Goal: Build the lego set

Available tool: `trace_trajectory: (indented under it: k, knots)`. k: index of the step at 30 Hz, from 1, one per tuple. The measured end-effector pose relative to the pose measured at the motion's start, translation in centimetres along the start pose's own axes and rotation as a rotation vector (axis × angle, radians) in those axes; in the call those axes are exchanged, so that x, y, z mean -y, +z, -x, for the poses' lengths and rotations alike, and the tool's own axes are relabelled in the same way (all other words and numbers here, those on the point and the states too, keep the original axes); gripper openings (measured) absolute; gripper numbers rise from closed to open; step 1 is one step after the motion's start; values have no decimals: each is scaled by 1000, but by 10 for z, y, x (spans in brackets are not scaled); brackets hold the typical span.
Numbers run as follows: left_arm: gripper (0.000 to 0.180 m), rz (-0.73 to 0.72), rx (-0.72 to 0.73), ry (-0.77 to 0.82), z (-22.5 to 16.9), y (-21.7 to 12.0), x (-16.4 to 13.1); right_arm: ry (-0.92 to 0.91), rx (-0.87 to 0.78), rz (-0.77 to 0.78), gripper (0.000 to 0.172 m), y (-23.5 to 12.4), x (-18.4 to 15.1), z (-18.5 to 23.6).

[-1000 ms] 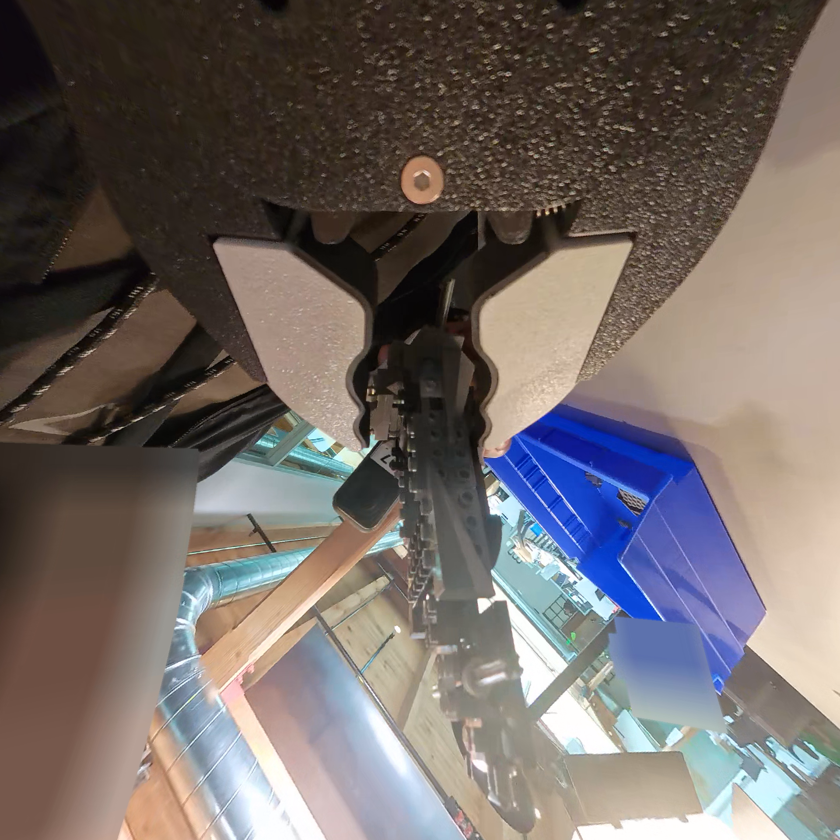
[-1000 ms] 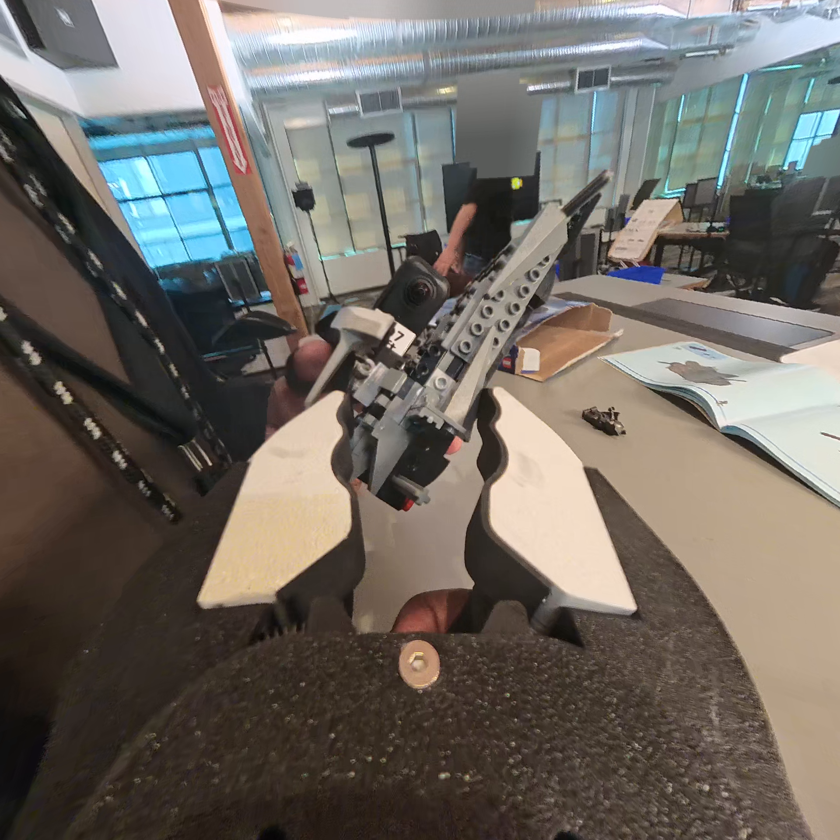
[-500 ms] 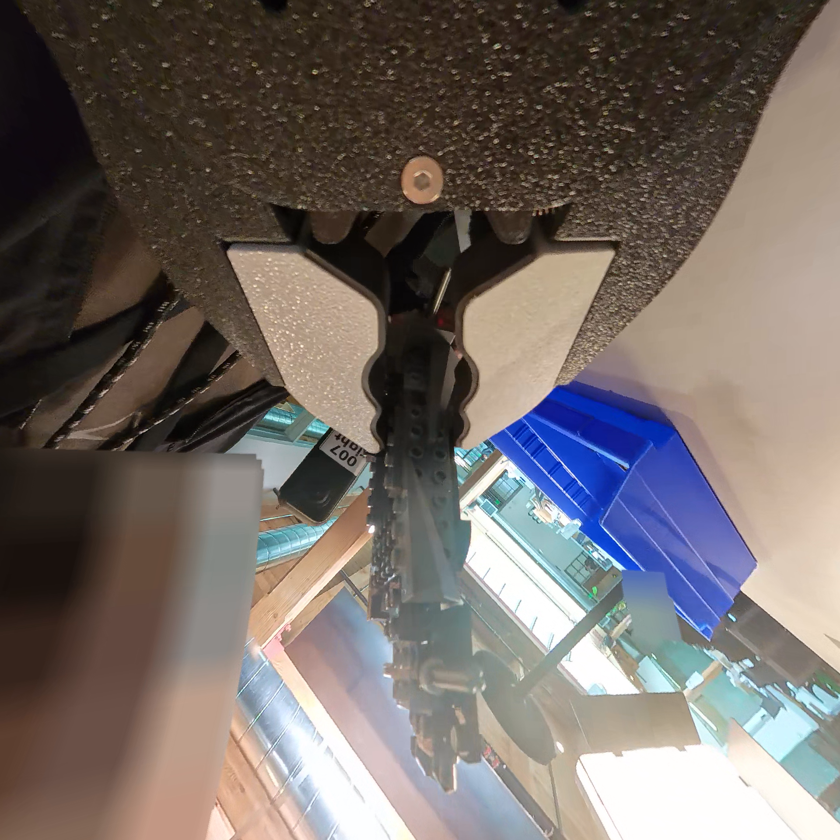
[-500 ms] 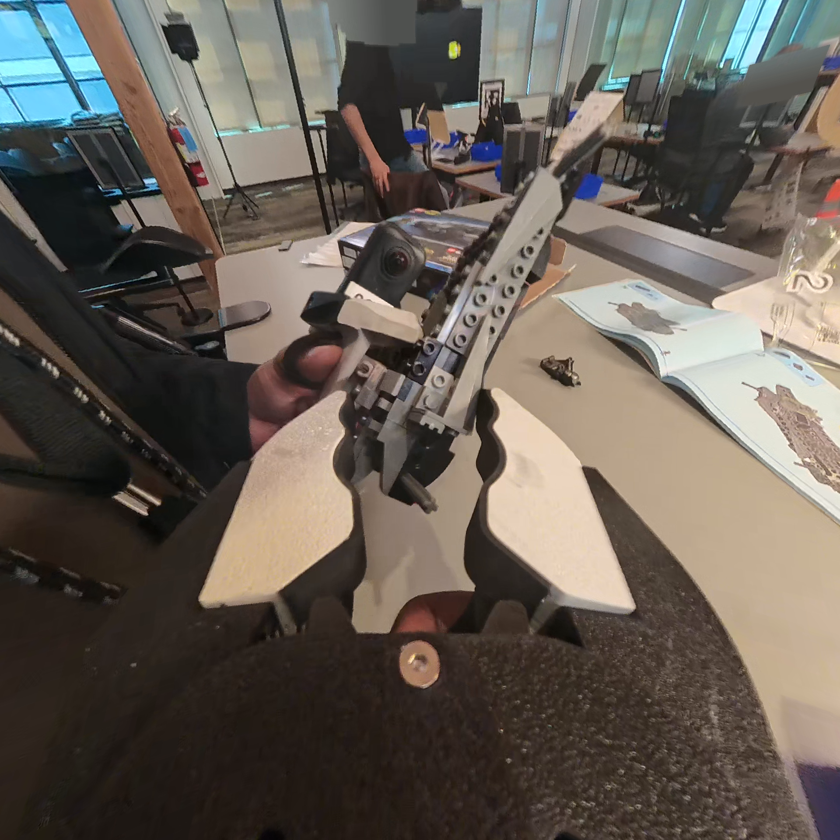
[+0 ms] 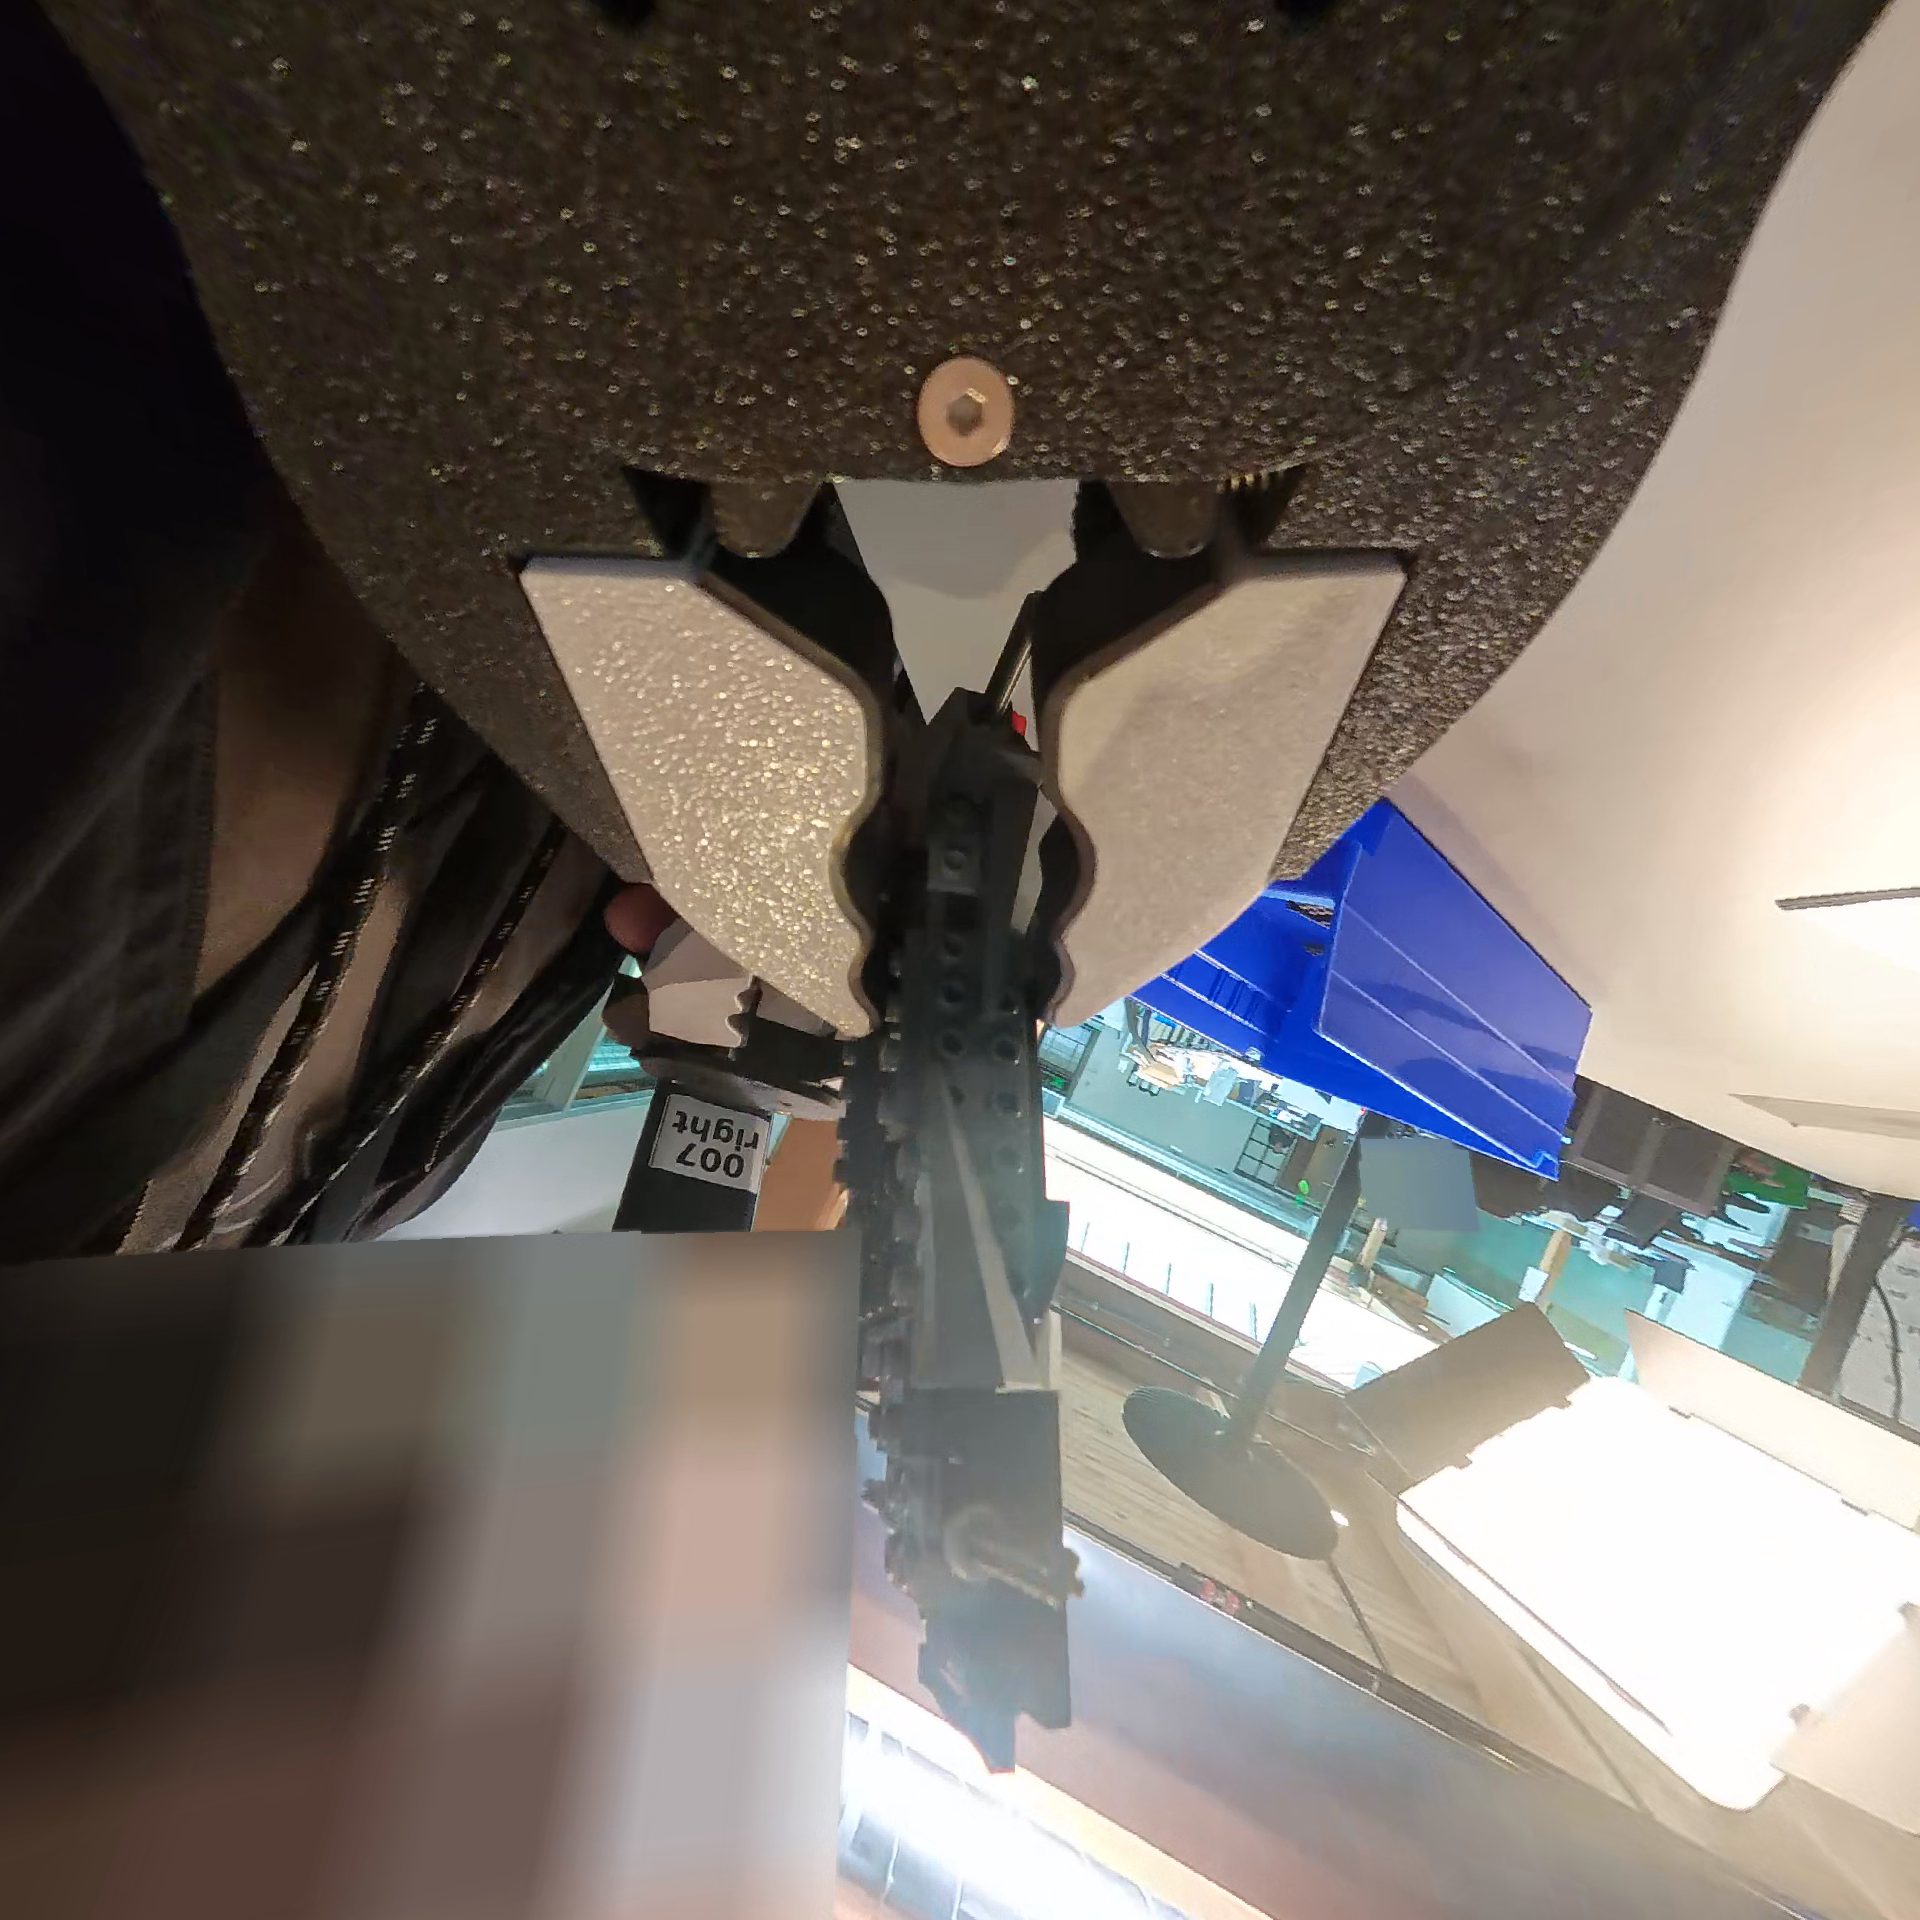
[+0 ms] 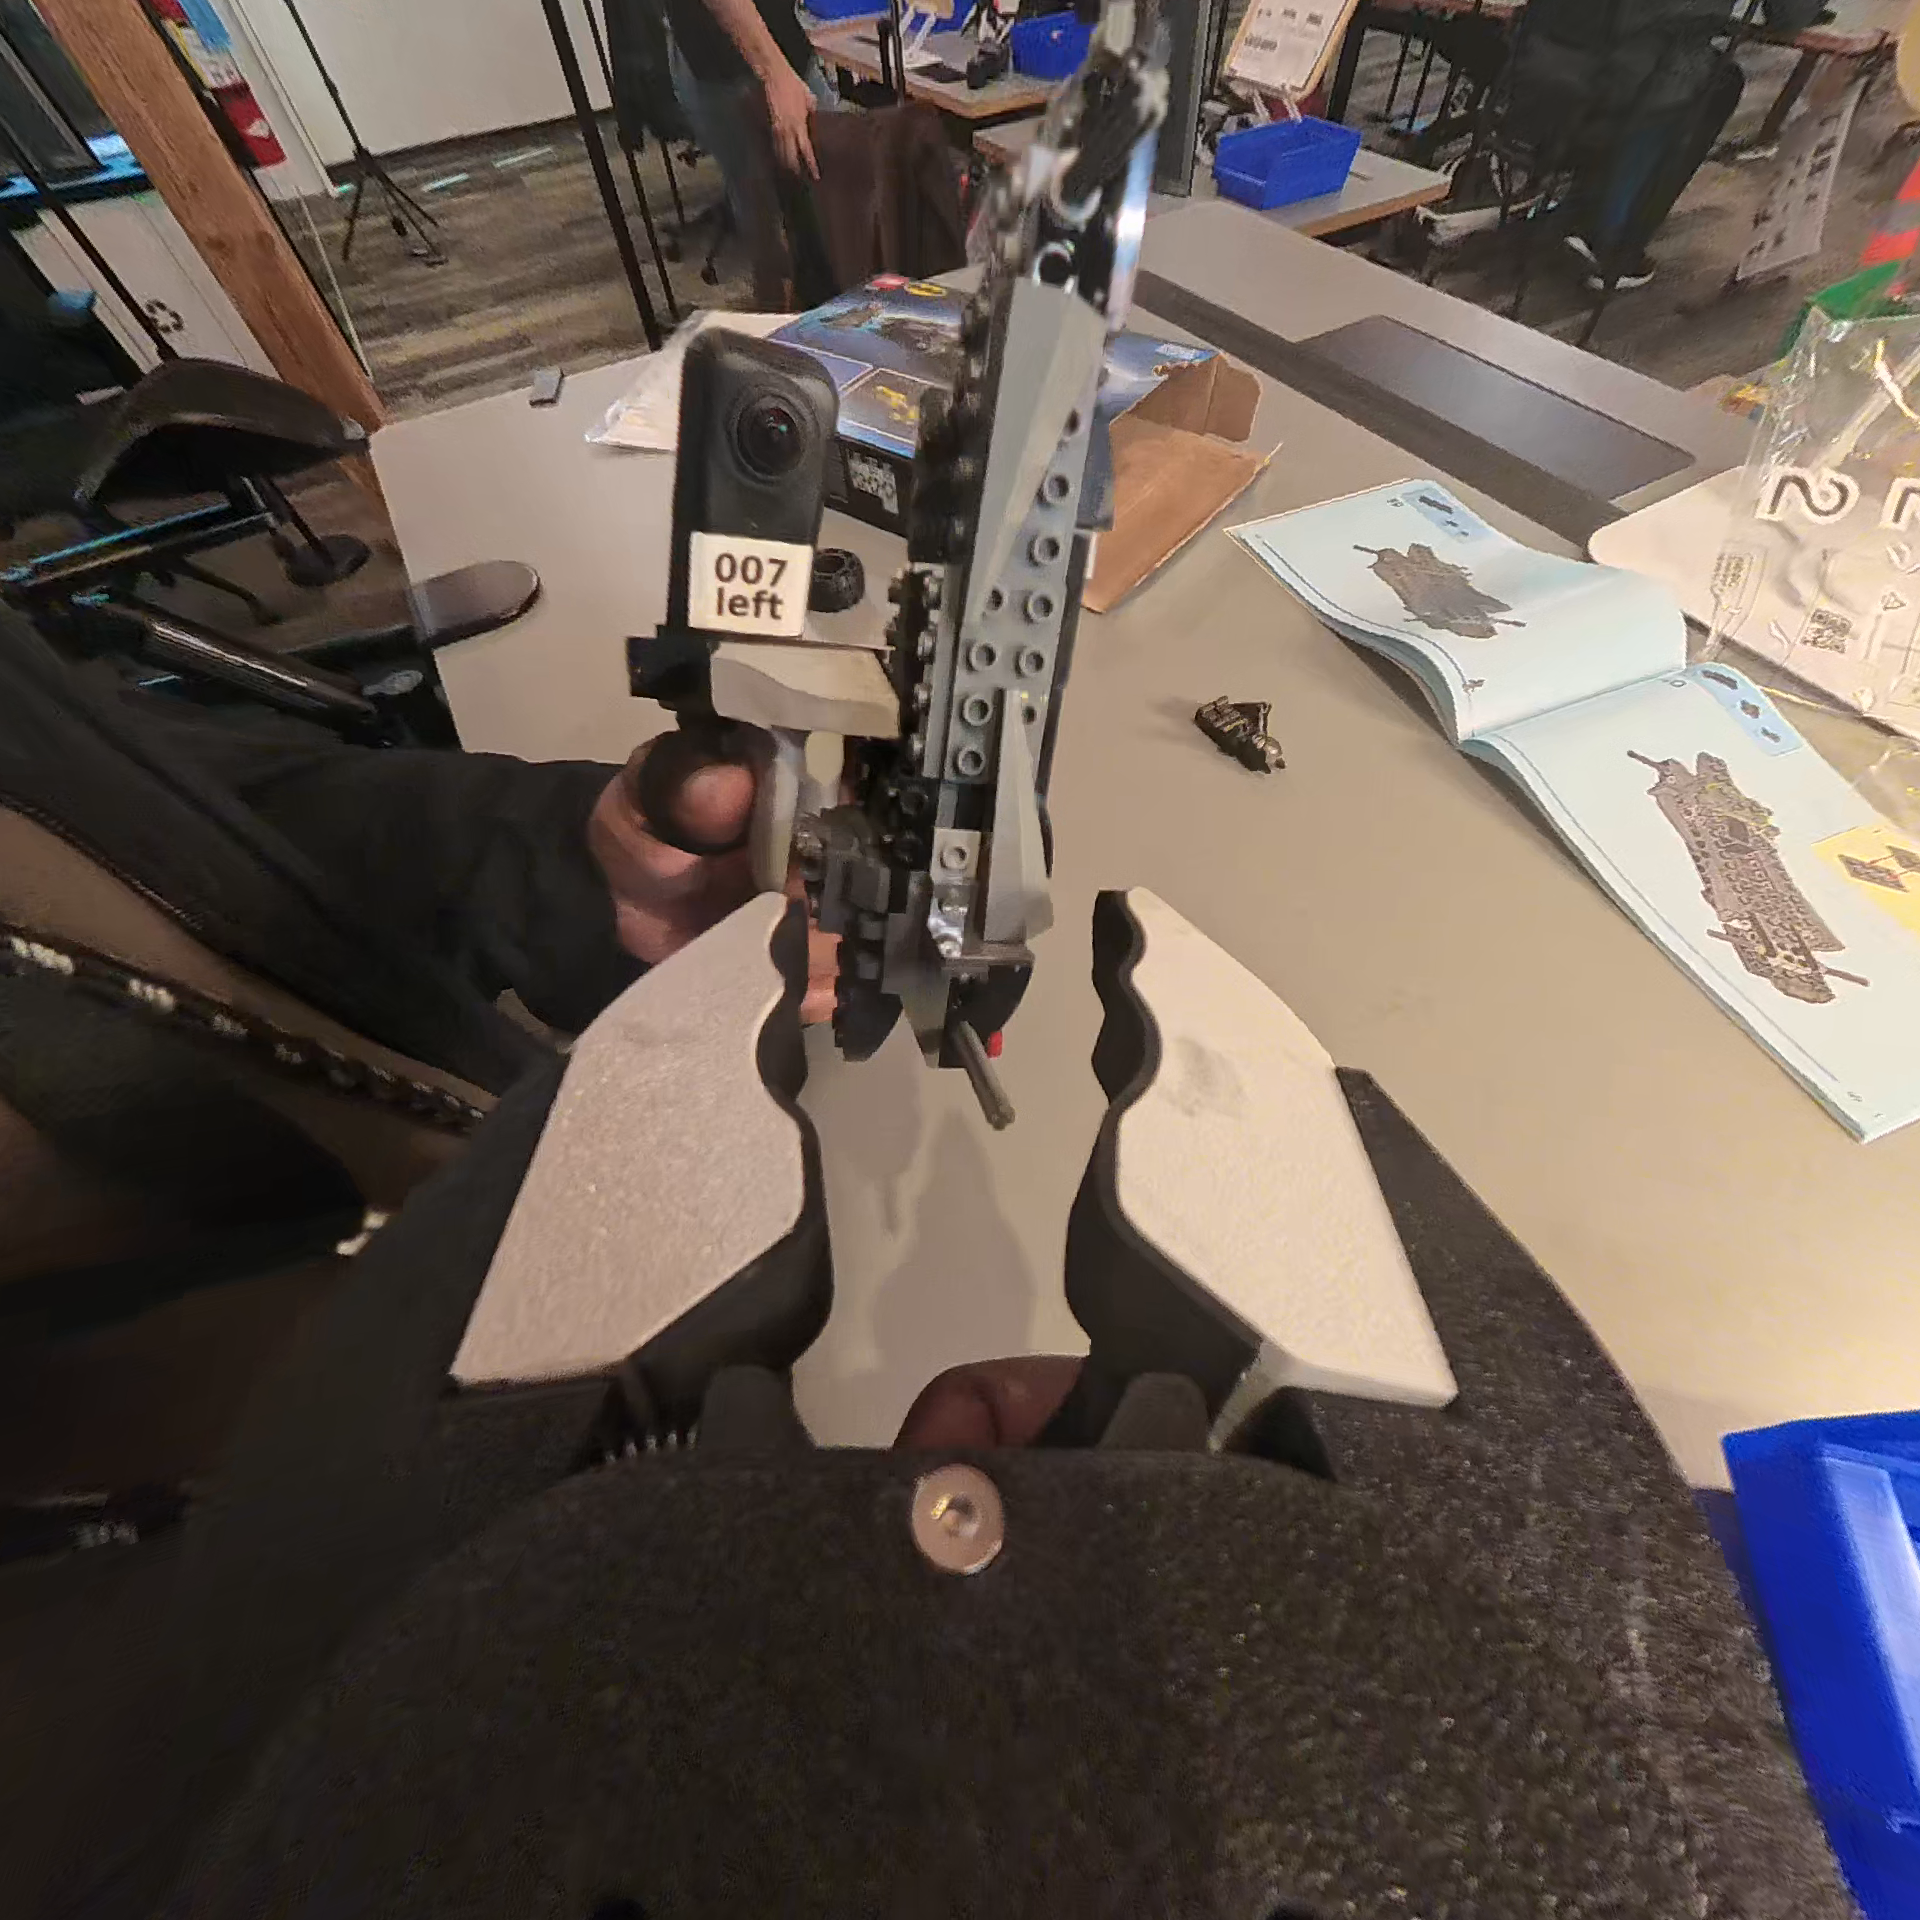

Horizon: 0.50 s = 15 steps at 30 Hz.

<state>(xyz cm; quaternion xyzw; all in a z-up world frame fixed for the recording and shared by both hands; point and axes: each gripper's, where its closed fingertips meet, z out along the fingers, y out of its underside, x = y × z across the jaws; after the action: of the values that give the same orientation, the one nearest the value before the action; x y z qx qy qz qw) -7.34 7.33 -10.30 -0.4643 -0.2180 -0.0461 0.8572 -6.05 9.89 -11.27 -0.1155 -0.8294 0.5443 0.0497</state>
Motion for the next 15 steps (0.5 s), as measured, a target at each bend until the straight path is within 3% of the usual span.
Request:
trace_trajectory:
  k: [15]
  knots:
    - [26,-36,-21,-93,4,1,3,-31,0,-18,46,10,5,2]
